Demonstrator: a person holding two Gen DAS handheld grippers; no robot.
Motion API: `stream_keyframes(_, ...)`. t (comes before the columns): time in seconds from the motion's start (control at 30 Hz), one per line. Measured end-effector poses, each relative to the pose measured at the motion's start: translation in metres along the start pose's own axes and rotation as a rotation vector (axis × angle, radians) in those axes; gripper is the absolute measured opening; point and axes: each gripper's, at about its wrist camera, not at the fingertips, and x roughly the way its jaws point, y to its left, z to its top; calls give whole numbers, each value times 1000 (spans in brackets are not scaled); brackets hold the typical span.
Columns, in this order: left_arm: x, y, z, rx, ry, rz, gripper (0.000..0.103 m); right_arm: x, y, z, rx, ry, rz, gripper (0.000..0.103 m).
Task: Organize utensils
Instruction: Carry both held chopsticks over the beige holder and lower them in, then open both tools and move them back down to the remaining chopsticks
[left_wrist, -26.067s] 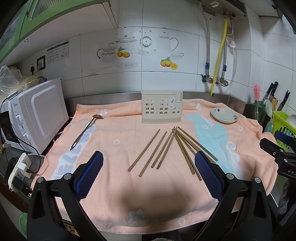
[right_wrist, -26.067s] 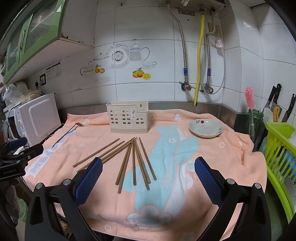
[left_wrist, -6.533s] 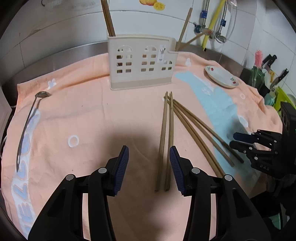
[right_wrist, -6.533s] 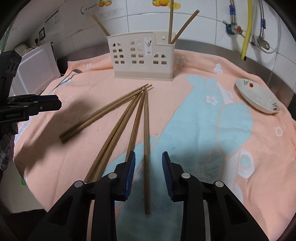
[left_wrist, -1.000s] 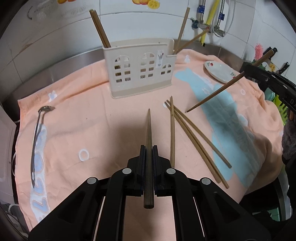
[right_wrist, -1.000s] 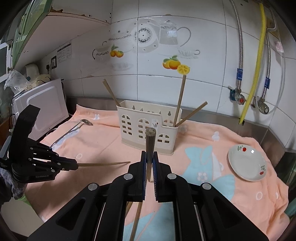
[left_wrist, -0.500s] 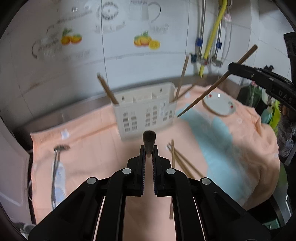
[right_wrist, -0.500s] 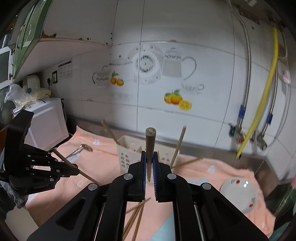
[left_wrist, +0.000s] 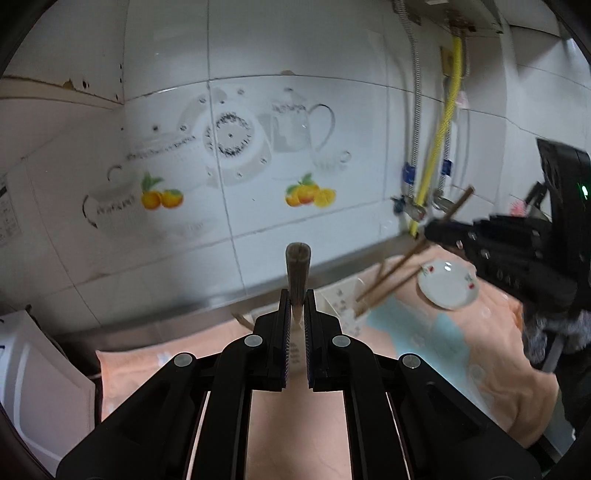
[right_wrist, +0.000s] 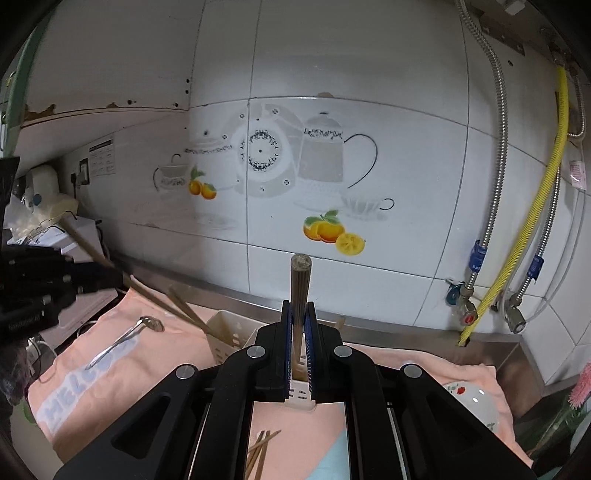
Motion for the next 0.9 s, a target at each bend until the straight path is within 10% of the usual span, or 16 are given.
stream_keyframes(0.9, 90, 26, -27, -111, 144, 0, 7, 80, -8, -39, 58, 146, 3, 7)
